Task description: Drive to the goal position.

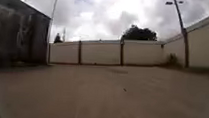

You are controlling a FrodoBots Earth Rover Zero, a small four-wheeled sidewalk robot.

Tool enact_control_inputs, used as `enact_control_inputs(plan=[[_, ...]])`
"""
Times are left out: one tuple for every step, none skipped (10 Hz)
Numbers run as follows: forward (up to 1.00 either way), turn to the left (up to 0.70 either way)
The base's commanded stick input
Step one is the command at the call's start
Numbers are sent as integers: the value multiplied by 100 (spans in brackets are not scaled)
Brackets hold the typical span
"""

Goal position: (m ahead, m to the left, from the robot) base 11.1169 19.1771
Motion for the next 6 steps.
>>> enact_control_inputs(plan=[[30,0],[30,0],[30,0],[30,0],[30,0],[30,0]])
